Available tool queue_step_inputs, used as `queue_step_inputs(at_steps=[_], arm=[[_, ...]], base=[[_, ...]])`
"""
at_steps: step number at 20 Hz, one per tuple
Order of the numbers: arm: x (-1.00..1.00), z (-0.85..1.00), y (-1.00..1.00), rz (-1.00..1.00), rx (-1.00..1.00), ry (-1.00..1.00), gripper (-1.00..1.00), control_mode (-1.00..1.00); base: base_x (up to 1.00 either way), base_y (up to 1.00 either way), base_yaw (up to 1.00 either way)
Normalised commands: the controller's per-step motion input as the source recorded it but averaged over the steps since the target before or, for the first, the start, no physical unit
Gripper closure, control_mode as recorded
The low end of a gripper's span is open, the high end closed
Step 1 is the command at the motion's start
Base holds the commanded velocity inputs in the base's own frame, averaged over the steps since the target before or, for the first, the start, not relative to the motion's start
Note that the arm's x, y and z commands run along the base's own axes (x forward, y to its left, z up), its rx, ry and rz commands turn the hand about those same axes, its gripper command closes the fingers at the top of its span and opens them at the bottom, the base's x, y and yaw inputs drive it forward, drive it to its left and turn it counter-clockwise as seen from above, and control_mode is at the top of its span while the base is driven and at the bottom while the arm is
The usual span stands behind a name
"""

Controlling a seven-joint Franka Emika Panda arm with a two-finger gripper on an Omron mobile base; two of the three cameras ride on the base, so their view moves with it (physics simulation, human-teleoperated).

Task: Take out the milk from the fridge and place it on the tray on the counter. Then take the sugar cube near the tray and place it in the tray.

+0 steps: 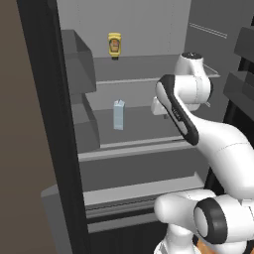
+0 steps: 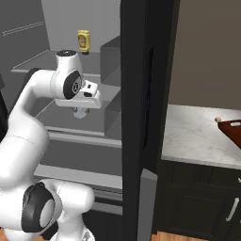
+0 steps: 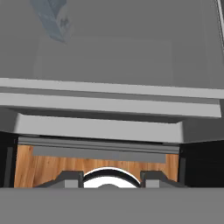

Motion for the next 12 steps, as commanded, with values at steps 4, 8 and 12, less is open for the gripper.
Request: queue_step_inputs(at_steps=[4, 8, 12], arm=[[-0.29, 0.00, 0.00, 0.00, 0.00, -0.04, -1.00, -1.00], [-0.41, 0.00, 0.12, 0.00, 0.01, -0.05, -1.00, -1.00], [-0.08, 0.00, 0.26, 0.07, 0.07, -0.23, -1.00, -1.00]], base=[[0.00, 0.00, 0.00], [0.00, 0.00, 0.00], [0.00, 0.00, 0.00]])
